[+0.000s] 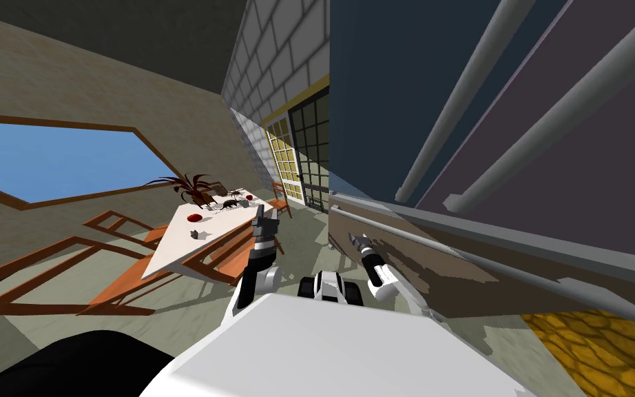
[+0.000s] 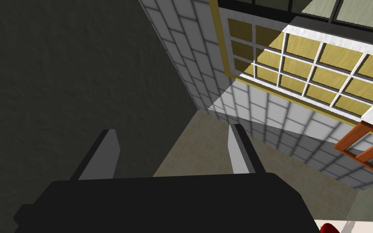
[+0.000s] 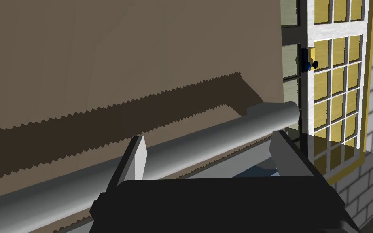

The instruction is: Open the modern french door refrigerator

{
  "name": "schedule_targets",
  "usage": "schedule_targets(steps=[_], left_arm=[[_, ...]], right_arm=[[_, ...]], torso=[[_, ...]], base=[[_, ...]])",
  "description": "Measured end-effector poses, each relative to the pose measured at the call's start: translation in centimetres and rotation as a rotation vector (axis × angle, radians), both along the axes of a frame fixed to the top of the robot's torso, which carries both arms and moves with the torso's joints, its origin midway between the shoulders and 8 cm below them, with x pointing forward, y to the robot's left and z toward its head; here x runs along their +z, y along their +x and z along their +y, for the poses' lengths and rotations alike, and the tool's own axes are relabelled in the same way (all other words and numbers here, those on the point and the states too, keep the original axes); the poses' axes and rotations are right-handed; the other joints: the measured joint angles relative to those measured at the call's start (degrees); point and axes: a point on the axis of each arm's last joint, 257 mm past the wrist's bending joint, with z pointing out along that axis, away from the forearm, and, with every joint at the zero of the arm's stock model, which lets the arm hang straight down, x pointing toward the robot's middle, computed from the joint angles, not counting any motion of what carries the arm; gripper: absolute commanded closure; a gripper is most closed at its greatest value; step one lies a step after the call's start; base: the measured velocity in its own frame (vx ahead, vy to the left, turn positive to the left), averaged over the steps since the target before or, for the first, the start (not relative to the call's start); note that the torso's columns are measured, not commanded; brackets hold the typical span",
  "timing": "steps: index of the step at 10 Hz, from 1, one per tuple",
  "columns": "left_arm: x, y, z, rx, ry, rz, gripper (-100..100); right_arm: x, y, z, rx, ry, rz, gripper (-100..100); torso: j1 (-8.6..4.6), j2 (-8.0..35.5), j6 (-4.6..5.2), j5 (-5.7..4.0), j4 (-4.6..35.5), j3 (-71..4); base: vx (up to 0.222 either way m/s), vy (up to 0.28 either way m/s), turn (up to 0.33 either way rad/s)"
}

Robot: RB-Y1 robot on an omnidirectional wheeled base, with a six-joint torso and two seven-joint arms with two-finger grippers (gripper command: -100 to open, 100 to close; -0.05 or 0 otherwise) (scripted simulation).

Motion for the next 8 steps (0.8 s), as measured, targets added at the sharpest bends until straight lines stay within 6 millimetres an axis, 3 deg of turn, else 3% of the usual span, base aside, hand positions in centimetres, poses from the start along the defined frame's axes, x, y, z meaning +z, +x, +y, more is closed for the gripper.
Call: schedule_targets(steps=[5, 8], left_arm=[[0.0, 0.0, 0.0, 0.000, 0.000, 0.000, 0], [0.0, 0.0, 0.0, 0.000, 0.000, 0.000, 0]], right_arm=[[-3.3, 0.5, -3.0, -0.024, -0.285, 0.055, -100], [-4.2, 0.3, -5.6, -0.050, -0.439, 0.082, -100]], torso=[[-0.04, -0.01, -0.01, -0.03, 0.00, 0.01], [-0.02, -0.01, 0.00, -0.01, 0.00, 0.00]], base=[[0.054, 0.106, 0.033], [0.076, 0.116, 0.037]])
